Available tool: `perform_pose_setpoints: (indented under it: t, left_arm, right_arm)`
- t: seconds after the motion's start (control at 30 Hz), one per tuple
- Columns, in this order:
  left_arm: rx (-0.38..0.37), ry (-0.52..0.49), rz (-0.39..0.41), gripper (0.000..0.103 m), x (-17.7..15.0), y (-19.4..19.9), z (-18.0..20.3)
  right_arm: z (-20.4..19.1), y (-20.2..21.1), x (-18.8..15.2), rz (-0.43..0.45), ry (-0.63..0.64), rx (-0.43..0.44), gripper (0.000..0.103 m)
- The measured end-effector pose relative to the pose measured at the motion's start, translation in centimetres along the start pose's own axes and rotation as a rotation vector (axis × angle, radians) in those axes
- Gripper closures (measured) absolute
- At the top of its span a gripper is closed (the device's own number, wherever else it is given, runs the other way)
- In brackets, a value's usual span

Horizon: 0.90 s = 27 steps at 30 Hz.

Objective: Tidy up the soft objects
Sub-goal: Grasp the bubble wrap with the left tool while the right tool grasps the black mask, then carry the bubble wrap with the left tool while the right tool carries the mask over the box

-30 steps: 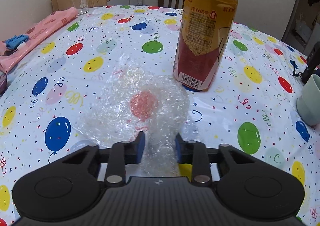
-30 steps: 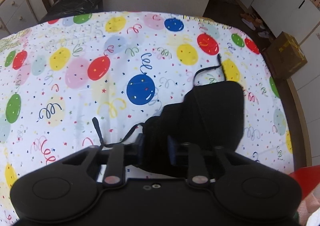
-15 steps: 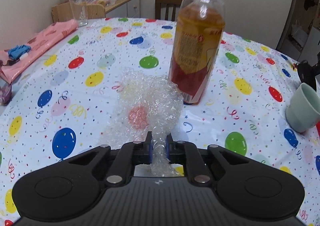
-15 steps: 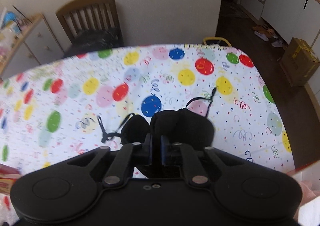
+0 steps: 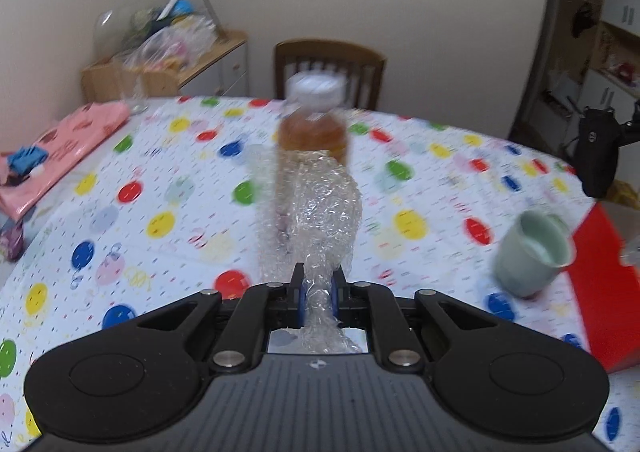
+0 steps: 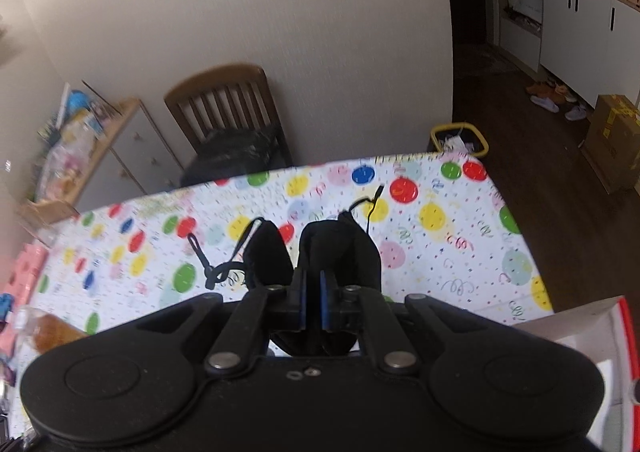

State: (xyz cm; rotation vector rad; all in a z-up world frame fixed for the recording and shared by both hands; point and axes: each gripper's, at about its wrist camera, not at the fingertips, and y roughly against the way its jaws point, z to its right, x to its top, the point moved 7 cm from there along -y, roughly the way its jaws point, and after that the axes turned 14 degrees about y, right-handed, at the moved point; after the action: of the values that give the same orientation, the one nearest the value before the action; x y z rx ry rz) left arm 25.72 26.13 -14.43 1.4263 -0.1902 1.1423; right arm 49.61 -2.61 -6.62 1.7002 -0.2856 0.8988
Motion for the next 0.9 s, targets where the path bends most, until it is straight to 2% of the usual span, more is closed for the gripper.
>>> perform_pose_setpoints:
  t: [0.3, 0.47, 0.7, 0.9]
  left_arm:
    - [-0.134, -0.089, 0.052, 0.092, 0.8, 4.8, 6.8]
    - [-0.187, -0.141, 0.075, 0.092, 0.6, 6.8, 10.3]
    - [-0.264, -0.207, 0.063, 0.092, -1.2, 8.3, 15.2]
    - [-0.289, -0.233, 0.03, 0.092, -3.2, 8.3, 16.9]
  right_arm:
    - [2.7, 8.0, -0.9, 0.094, 0.005, 0.016, 0.098]
    - [4.6, 10.4, -2.9, 0.096, 0.009, 0.013, 0.099]
    - [5.8, 10.3, -5.7, 0.052, 0.012, 0.05, 0.098]
    - [4.9, 8.6, -6.8, 0.016, 0.022, 0.088, 0.097]
